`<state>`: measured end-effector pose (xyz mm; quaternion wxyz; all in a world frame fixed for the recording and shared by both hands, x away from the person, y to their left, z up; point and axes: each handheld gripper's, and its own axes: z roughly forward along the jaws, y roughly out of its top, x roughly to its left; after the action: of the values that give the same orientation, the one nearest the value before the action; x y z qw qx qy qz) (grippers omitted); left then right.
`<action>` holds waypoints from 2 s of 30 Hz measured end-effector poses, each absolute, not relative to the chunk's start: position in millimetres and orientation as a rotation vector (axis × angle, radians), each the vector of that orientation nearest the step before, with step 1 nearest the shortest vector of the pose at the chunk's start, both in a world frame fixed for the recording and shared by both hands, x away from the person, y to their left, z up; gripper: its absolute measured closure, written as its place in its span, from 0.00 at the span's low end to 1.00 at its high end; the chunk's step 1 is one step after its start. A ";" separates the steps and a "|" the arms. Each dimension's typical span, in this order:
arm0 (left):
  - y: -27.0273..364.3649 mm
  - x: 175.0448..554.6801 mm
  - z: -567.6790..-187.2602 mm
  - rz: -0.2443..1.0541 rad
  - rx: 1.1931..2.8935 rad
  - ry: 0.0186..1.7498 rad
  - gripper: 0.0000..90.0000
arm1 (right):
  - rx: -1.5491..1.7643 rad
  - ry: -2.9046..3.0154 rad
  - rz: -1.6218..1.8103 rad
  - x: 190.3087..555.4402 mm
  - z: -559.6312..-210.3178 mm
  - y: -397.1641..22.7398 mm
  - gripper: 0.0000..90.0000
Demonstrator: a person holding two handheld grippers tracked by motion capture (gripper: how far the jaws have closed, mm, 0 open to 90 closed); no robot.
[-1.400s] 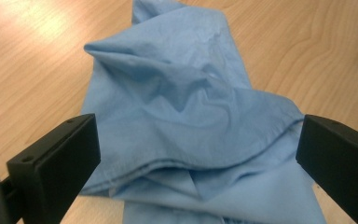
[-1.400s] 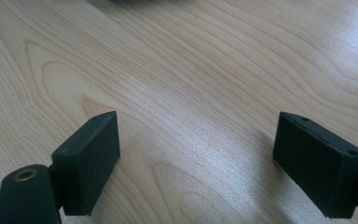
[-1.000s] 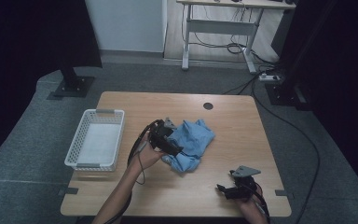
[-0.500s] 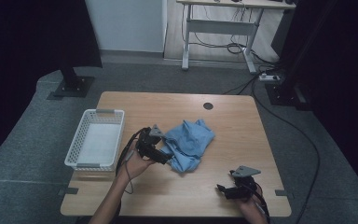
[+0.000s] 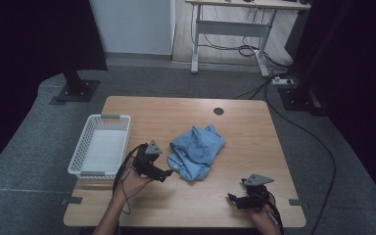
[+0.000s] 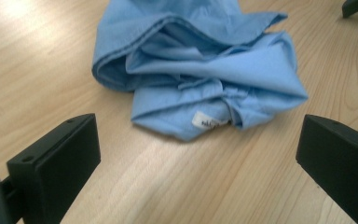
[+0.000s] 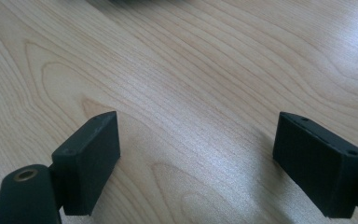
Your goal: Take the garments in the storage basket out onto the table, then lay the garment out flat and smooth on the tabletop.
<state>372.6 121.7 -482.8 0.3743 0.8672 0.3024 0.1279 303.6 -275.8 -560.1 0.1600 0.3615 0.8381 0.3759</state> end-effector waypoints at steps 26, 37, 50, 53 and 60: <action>148.5 351.5 -552.7 0.352 2.248 0.858 0.00 | 1.037 2.392 1.073 303.4 -560.1 -275.5 0.16; 150.0 349.0 -554.6 0.369 2.246 0.856 0.00 | 1.033 2.395 1.074 303.0 -560.1 -275.4 0.16; 153.2 348.4 -553.5 0.390 2.213 0.881 0.10 | 1.028 2.399 1.080 302.5 -560.1 -275.6 0.16; 153.8 348.2 -553.3 0.392 2.206 0.878 0.13 | 1.030 2.396 1.082 302.6 -560.1 -275.8 0.17; 153.7 348.7 -552.6 0.390 2.204 0.865 0.17 | 1.065 2.385 1.119 303.1 -559.4 -278.2 0.22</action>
<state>348.7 153.7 -552.6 0.3623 0.8561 0.3361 0.1513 303.1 -278.2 -559.4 0.1494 0.3706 0.8299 0.3893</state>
